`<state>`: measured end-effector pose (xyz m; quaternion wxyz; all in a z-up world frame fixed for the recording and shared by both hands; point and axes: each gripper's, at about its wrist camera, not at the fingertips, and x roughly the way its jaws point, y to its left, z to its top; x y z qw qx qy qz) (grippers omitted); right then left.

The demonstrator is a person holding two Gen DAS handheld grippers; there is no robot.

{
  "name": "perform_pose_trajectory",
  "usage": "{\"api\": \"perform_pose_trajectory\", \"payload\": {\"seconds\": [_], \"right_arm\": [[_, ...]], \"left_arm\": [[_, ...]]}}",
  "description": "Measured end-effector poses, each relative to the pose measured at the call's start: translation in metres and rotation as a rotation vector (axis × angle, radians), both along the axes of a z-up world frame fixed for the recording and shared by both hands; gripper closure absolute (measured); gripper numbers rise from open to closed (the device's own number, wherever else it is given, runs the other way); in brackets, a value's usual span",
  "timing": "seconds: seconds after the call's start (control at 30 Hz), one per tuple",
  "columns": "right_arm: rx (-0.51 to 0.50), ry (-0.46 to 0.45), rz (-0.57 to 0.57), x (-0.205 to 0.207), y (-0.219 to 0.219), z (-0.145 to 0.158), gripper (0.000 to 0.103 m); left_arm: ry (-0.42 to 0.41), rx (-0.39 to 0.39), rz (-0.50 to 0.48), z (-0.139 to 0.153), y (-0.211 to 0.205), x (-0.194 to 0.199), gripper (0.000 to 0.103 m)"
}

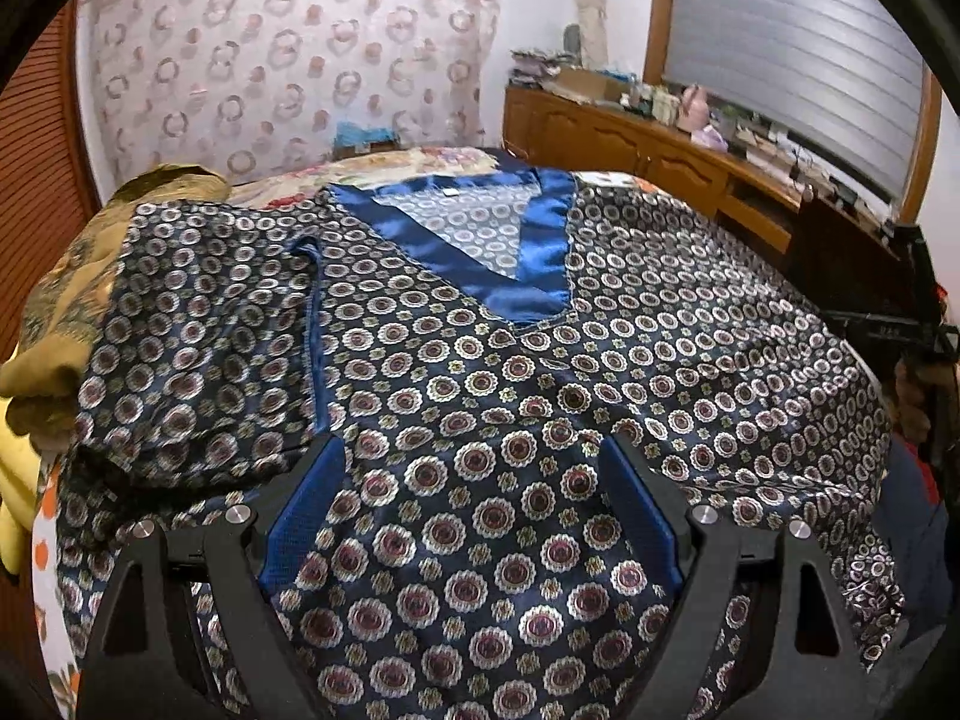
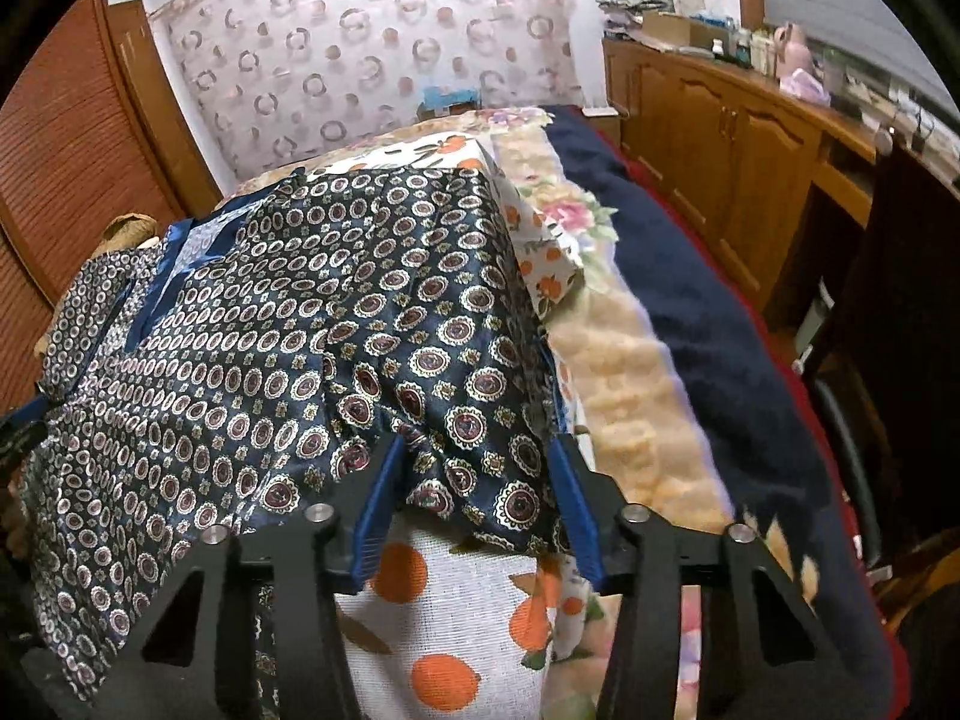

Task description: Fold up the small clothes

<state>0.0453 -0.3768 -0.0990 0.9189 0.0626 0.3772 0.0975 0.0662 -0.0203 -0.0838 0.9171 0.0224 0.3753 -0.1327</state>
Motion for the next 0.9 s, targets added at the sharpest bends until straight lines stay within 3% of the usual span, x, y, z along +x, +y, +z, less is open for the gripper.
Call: {"api": "perform_pose_trajectory", "payload": {"seconds": [0.1, 0.23, 0.4, 0.63, 0.77, 0.9], "right_arm": [[0.021, -0.004, 0.010, 0.002, 0.000, -0.002, 0.064], [-0.034, -0.022, 0.003, 0.000, 0.007, 0.000, 0.073], [-0.117, -0.051, 0.002, -0.006, 0.011, 0.007, 0.096], [-0.146, -0.098, 0.027, -0.009, 0.023, 0.021, 0.098], [-0.144, -0.149, 0.057, -0.009, 0.041, 0.040, 0.098], [-0.146, -0.202, 0.127, -0.009, 0.068, 0.057, 0.098]], "left_arm": [[0.011, 0.002, -0.014, -0.001, -0.003, 0.004, 0.016], [0.029, 0.021, -0.016, -0.005, -0.006, 0.009, 0.016], [0.087, 0.061, -0.004, -0.017, -0.009, 0.020, 0.016], [0.122, 0.071, -0.013, -0.023, -0.009, 0.022, 0.015], [0.137, 0.091, -0.036, -0.026, -0.014, 0.023, 0.001], [0.141, 0.092, -0.040, -0.027, -0.015, 0.024, 0.000]]}}
